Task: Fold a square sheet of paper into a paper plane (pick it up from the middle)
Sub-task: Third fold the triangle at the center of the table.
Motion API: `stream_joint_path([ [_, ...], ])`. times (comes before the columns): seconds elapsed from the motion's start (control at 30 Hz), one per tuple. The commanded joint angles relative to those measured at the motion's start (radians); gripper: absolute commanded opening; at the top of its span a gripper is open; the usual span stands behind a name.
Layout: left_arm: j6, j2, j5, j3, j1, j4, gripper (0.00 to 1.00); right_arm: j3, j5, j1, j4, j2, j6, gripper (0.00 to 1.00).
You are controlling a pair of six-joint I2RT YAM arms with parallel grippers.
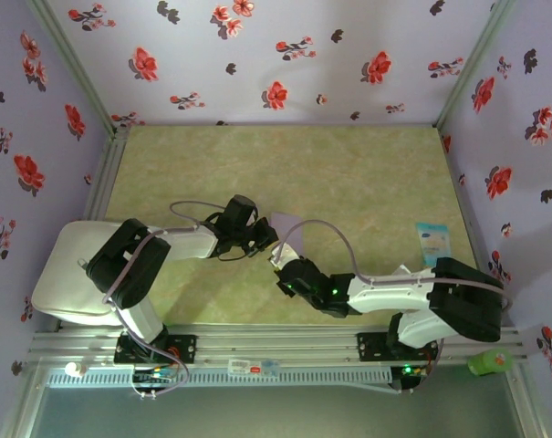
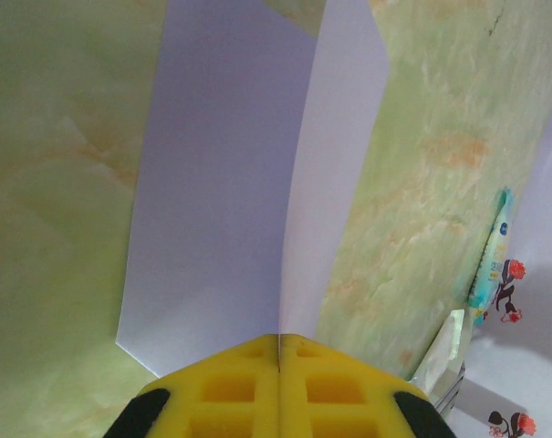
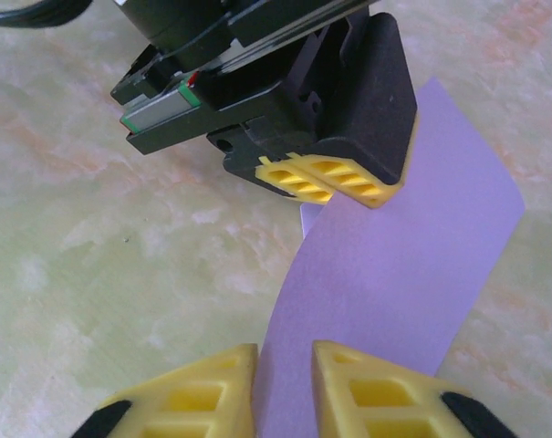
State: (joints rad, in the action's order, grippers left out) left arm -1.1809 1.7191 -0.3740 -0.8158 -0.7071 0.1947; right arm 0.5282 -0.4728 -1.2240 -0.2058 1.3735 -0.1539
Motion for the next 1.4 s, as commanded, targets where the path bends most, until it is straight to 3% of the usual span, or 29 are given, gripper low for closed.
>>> stream_joint_path([
  [0.0, -0.005, -0.024, 0.010, -0.007, -0.006, -0.017, 0.00, -0.017, -0.030, -0.006, -0.008, -0.028, -0.021, 0.15],
  [0.17, 0.015, -0.038, 0.016, -0.014, -0.007, -0.035, 0.01, -0.018, -0.028, 0.000, 0.010, -0.042, -0.032, 0.01],
  [0.3, 0.043, -0.079, 0.041, -0.017, -0.006, -0.073, 0.21, -0.023, 0.065, 0.041, 0.011, -0.066, -0.054, 0.00],
  [0.37, 0.067, -0.119, 0.080, -0.021, -0.004, -0.128, 0.29, -0.037, 0.195, 0.087, -0.008, -0.084, -0.083, 0.00],
  [0.47, 0.106, -0.182, 0.136, -0.028, 0.013, -0.214, 0.33, -0.069, 0.425, 0.193, -0.072, -0.102, -0.163, 0.00],
  [0.63, 0.226, -0.247, 0.129, -0.088, 0.038, -0.309, 0.38, -0.111, 0.657, 0.302, -0.183, -0.111, -0.252, 0.00],
  [0.8, 0.288, -0.183, 0.013, -0.184, 0.052, -0.321, 0.38, -0.120, 0.762, 0.366, -0.210, -0.095, -0.291, 0.00],
  [0.87, 0.291, -0.118, -0.079, -0.244, 0.064, -0.299, 0.34, -0.123, 0.791, 0.385, -0.222, -0.087, -0.304, 0.00],
  [0.97, 0.319, -0.021, -0.126, -0.330, 0.060, -0.315, 0.31, -0.131, 0.830, 0.399, -0.264, -0.074, -0.329, 0.00],
  [1.17, 0.398, 0.168, -0.170, -0.514, 0.054, -0.469, 0.26, -0.128, 0.834, 0.400, -0.270, -0.060, -0.334, 0.00],
  [1.37, 0.390, 0.294, -0.204, -0.550, 0.045, -0.460, 0.22, -0.126, 0.816, 0.400, -0.253, -0.054, -0.335, 0.00],
])
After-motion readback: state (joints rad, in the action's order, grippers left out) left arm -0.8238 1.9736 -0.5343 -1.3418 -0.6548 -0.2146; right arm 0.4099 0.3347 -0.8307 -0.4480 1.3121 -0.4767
